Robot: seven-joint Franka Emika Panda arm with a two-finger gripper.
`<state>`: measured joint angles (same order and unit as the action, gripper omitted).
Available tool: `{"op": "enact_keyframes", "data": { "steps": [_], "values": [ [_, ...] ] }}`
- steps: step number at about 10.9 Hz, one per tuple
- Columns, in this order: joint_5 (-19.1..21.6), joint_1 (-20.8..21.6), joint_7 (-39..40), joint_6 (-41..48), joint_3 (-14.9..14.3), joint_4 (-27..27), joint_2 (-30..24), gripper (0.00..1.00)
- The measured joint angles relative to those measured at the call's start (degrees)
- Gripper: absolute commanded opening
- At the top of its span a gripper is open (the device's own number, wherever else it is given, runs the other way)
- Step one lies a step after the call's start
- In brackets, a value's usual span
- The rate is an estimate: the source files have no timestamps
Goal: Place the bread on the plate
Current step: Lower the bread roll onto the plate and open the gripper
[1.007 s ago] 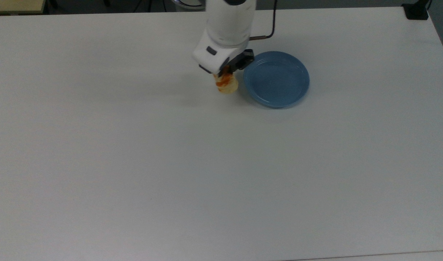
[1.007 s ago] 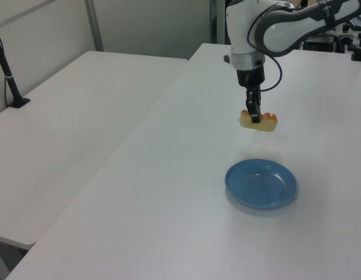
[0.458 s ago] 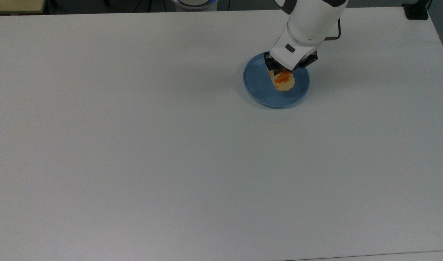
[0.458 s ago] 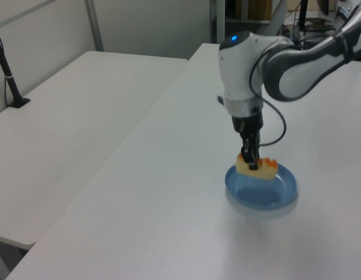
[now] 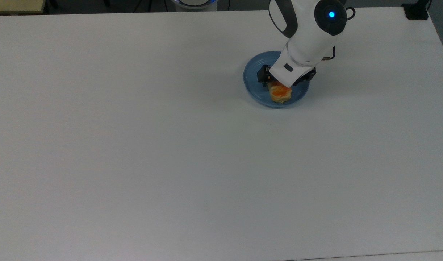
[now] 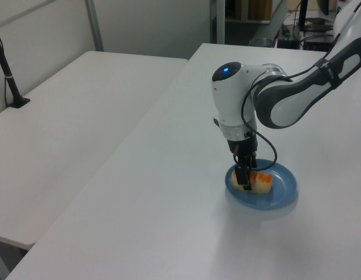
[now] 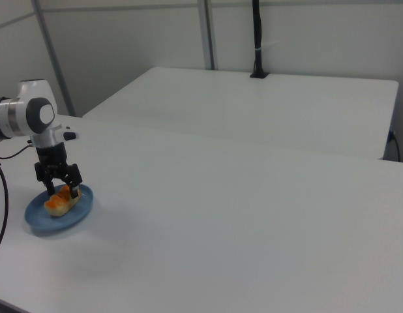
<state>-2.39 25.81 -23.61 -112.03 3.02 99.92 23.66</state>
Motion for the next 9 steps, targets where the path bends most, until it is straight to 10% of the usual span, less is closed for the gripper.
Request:
{"op": "enact_keyframes", "data": {
  "steps": [3,9],
  "values": [
    [-0.61,-1.86,-0.15,4.99,-0.08,-2.04,-4.68,1.0],
    [-1.29,-26.09,14.21,12.92,2.31,-2.47,-18.33,1.0]
  ]
}}
